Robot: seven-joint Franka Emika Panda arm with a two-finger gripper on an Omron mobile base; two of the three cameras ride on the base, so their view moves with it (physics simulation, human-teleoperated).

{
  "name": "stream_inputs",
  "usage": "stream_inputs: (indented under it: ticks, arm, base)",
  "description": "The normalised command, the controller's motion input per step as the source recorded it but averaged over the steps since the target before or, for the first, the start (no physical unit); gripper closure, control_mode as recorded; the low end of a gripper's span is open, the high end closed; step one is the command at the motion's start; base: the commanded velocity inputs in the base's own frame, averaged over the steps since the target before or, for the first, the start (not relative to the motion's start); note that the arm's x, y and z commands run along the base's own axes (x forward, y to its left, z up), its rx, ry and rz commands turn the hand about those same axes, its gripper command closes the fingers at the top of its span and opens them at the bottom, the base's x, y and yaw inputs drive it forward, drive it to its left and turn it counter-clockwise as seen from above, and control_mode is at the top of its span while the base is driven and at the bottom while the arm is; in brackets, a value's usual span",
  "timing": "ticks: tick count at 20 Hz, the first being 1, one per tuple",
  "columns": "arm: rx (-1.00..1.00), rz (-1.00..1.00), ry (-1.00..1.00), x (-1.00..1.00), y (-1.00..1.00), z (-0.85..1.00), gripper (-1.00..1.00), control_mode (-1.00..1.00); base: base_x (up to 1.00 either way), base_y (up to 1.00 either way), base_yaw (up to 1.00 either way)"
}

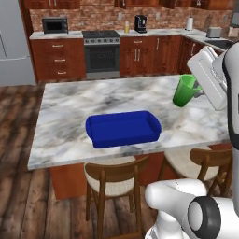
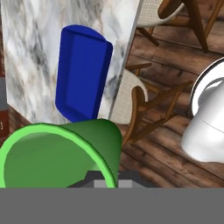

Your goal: There is a tray on the dining counter. Grab the cup, mug, and pitcher and place them on the tray. The pitcher may be placed next to the tray if it cannot fit the tray.

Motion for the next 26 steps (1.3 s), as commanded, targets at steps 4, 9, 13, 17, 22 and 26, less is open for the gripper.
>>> stream_inputs:
  ticks: [4, 9, 13, 17, 22, 26]
  arm:
    - [0.00, 0.00, 0.00, 0.00, 0.00, 0.00, 1.00, 1.00]
    - [0.00, 0.00, 0.00, 0.00, 0.00, 0.00, 1.00, 1.00]
    - [0.00, 0.00, 0.00, 0.00, 0.00, 0.00, 1.00, 1.00]
    - [0.00, 0.00, 0.00, 0.00, 0.00, 0.00, 1.00, 1.00]
    - [0.00, 0.00, 0.04, 0.61, 0.02, -0.05, 1.00, -1.00]
    - [0.00, 0.00, 0.08, 0.71, 0.30, -0.29, 1.00, -1.00]
  base:
    - [0.39, 0.00, 0.00]
    - [0.49, 0.00, 0.00]
    - [0.52, 0.00, 0.00]
    - [0.44, 0.00, 0.00]
    - [0.00, 0.00, 0.00]
    - [0.00, 0.00, 0.00]
